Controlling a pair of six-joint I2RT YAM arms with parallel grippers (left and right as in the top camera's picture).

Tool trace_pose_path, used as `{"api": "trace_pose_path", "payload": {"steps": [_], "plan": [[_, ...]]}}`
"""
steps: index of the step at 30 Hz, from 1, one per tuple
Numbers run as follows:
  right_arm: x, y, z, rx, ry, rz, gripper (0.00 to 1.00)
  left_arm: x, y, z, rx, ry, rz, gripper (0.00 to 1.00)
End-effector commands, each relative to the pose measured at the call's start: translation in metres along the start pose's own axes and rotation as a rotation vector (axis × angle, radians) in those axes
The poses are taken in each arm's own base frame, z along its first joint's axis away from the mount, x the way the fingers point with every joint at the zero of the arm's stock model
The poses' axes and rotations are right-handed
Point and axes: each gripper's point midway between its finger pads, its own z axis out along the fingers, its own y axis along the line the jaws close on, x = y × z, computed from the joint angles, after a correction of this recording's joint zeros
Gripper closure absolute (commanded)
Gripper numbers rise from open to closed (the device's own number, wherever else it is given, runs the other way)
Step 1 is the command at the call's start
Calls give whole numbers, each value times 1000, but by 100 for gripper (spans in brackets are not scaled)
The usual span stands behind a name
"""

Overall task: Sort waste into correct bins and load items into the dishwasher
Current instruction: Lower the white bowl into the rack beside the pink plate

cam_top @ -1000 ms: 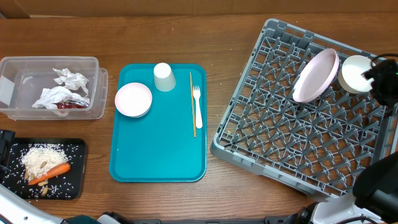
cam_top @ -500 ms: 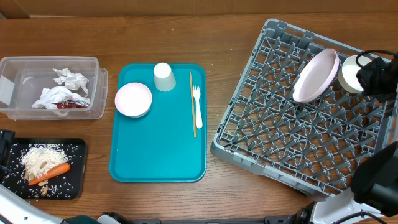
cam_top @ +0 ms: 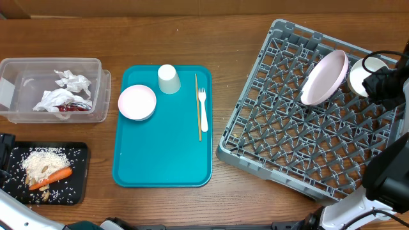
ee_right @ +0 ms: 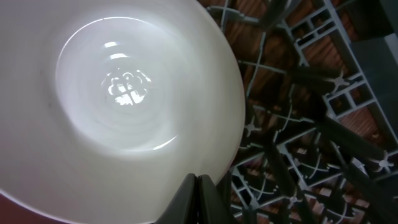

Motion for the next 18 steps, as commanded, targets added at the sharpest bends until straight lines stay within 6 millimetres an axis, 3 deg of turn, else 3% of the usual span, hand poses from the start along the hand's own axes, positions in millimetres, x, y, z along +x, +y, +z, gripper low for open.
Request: {"api": "trace_pose_path", "payload": {"steps": [1,18], "plan": [[-1,-6,3,28,-11,7,96,0,0,-3,8,-9,-10,0],[13,-15,40,36,-4,12,96,0,0,-3,8,-9,-10,0]]}}
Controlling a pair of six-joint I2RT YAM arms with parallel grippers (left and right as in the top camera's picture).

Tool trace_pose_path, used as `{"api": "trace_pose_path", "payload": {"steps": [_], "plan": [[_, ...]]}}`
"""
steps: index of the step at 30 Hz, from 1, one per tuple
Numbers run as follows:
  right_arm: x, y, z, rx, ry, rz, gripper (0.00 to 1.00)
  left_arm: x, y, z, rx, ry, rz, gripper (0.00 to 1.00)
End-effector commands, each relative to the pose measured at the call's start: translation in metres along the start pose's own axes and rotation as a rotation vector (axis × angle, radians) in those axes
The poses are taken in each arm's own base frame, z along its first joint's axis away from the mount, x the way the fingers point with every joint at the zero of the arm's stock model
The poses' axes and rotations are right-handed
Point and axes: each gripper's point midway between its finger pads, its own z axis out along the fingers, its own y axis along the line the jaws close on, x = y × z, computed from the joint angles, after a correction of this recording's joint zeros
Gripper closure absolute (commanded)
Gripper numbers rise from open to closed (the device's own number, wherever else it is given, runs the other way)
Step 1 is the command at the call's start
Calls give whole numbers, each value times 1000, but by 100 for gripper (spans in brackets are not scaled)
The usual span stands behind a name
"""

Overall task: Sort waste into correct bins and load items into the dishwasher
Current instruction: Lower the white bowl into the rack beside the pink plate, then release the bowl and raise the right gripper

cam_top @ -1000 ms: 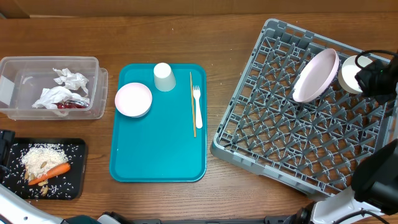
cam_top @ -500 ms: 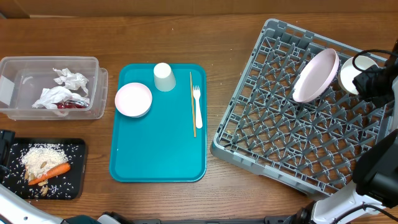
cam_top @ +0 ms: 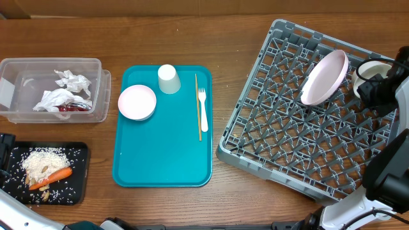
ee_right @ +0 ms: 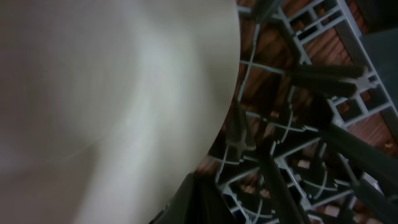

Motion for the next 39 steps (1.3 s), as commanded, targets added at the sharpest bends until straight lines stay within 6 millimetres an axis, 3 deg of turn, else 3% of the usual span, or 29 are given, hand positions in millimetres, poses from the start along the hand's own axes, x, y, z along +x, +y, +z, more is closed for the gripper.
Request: {"api": "trace_pose_path", "payload": {"steps": [1,5,14,18,24,25,26,28,29,30,39], "plan": [[5,-5,10,13,0,8,96,0,0,-3,8,-9,-10,0],[6,-6,19,6,-10,8,96,0,0,-3,8,-9,-10,0],[6,-6,15,6,-10,17,96,0,0,-3,8,-9,-10,0],[1,-3,-6,-1,-21,30,96,0,0,-3,8,-9,-10,0],[-16,6,-62,-57,-112,32,95,0,0,-3,8,-9,-10,0],[-18,7,-71,-66,-127,32,90,0,0,-3,8,-9,-10,0],[-20,8,-78,-74,-140,34,78,0,0,-3,8,-9,-10,0],[-25,5,-91,-85,-167,45,30,0,0,-3,8,-9,-10,0],[-28,1,-94,-86,-178,57,15,0,0,-3,8,-9,-10,0],[-31,-5,-95,-81,-186,72,8,0,0,-3,8,-9,-10,0],[-72,-89,-98,12,-254,174,2,0,0,-3,8,-9,-10,0]]}}
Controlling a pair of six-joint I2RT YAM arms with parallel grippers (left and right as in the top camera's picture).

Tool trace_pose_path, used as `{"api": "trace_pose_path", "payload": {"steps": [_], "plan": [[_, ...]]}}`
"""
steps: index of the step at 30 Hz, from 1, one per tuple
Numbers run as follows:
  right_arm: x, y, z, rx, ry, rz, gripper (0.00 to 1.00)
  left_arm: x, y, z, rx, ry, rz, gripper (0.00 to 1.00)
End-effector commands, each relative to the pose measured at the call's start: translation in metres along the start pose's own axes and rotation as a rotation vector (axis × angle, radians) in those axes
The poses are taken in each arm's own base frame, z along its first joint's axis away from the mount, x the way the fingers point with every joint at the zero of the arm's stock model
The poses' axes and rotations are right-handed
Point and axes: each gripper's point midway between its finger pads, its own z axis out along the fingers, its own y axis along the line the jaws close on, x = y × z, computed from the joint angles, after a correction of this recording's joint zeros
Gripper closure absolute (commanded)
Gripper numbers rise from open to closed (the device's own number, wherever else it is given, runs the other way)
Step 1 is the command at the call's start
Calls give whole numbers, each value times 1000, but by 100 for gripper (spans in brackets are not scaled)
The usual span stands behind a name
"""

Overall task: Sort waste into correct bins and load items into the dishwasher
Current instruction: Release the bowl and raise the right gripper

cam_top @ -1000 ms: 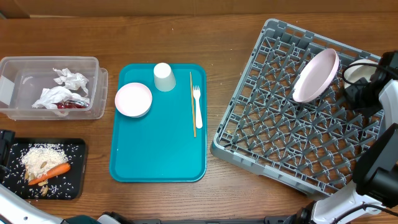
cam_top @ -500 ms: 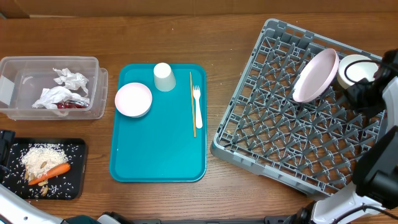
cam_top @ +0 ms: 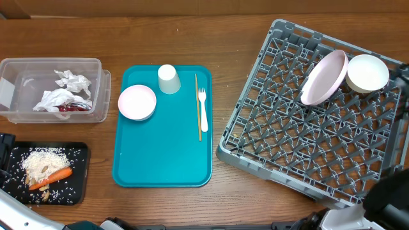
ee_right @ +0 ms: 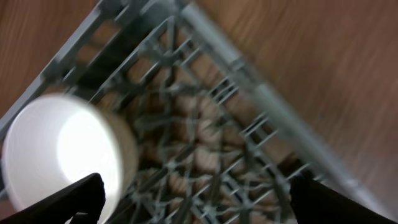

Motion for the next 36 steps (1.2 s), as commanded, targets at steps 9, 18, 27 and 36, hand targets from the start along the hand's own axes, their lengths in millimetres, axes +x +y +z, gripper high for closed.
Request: {"api": "trace_pose_path", "payload": {"steps": [9,18,27,36], "plan": [[-7,-36,31,-2,70,-173,4,0,0,-3,8,-9,-10,0],[-6,-63,57,141,98,-211,3,0,0,-3,8,-9,-10,0],[4,-68,81,150,138,-262,10,0,0,-3,8,-9,-10,0],[-2,-66,89,141,109,-261,36,0,0,-3,8,-9,-10,0]]}}
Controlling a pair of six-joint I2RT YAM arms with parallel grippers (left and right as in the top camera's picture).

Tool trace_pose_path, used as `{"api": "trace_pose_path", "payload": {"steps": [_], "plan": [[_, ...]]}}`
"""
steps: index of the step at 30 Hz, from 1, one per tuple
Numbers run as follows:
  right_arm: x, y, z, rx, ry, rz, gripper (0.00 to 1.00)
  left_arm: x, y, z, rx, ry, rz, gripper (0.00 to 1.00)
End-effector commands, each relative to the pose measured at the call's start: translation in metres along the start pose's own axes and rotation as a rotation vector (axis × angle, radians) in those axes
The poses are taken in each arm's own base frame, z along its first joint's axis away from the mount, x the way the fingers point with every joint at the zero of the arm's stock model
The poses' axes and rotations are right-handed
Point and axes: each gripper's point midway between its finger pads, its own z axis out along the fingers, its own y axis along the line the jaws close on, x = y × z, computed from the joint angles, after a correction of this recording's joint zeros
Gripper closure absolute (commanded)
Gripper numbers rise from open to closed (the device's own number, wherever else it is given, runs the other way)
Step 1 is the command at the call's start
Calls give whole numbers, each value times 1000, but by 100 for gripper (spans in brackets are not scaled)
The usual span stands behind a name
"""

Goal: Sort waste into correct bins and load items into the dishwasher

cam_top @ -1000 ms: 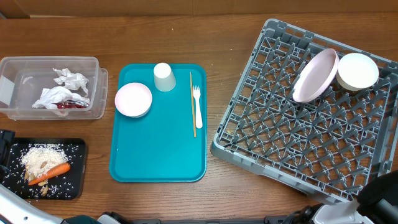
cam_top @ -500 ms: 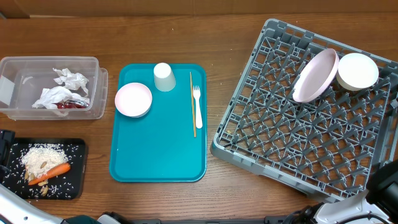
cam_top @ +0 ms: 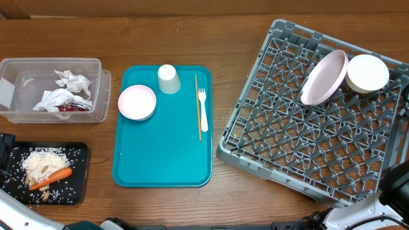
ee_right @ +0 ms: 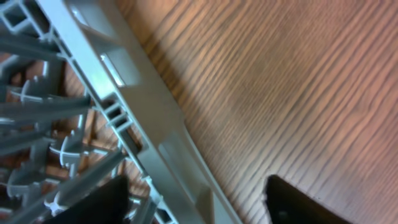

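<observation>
A cream bowl (cam_top: 367,73) leans in the far right corner of the grey dish rack (cam_top: 255,128), beside a pink plate (cam_top: 324,77) standing on edge. My right gripper (ee_right: 199,208) is open and holds nothing; it hangs over the rack's right rim (ee_right: 143,124) and the bare wood. In the overhead view only part of that arm shows, at the bottom right. A small pink plate (cam_top: 137,101), a pale upturned cup (cam_top: 169,78), a white fork (cam_top: 203,108) and a chopstick (cam_top: 198,115) lie on the teal tray (cam_top: 163,160). The left gripper is not seen.
A clear bin (cam_top: 96,96) at the far left holds crumpled paper and a red scrap. Below it a black tray (cam_top: 77,185) carries rice, a carrot and scraps. Bare wooden table lies between the teal tray and the rack.
My right gripper, open then above the cream bowl in the rack corner, now hangs over the rack's right rim and the table. The bowl is out of the wrist view. Nothing else moved.
My right gripper was shut on the cream bowl's rim at the rack's far right corner, and still so a moment later. Then it stood open, with the bowl leaning in the rack beside the pink plate. Now the gripper is off by the rack's right edge.
</observation>
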Motion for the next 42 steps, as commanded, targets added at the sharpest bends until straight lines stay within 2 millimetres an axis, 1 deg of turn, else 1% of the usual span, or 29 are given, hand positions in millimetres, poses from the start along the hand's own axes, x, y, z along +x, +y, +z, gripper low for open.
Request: {"api": "trace_pose_path", "payload": {"steps": [1,6,8,12,13,15,17,19,24,26,27,31,33,36,39,41,42], "plan": [[1,-4,11,14,14,4,37,0,0,-3,8,-9,-10,0],[8,-3,29,21,58,0,39,0,0,-3,8,-9,-10,0],[7,-3,33,20,54,-4,41,0,0,-3,8,-9,-10,0],[1,-1,33,12,30,-29,45,0,0,-3,8,-9,-10,0],[-1,-1,33,10,24,-39,51,0,0,-3,8,-9,-10,0],[-5,1,33,0,6,-44,72,0,0,-3,8,-9,-10,0],[-9,3,33,-10,-11,-43,82,0,0,-3,8,-9,-10,0],[-14,6,33,-22,-29,-43,86,0,0,-3,8,-9,-10,0],[-30,21,31,-106,-93,-68,88,0,0,-3,8,-9,-10,0],[-36,23,30,-112,-118,-66,85,0,0,-3,8,-9,-10,0],[-40,23,30,-113,-135,-66,82,0,0,-3,8,-9,-10,0],[-47,24,28,-117,-165,-67,81,0,0,-3,8,-9,-10,0],[-48,25,28,-117,-171,-73,82,0,0,-3,8,-9,-10,0],[-49,25,28,-118,-174,-70,88,0,0,-3,8,-9,-10,0],[-46,24,28,-117,-161,-59,92,0,0,-3,8,-9,-10,0],[-44,24,29,-117,-152,-49,93,0,0,-3,8,-9,-10,0],[-42,22,29,-113,-141,-29,96,0,0,-3,8,-9,-10,0]]}}
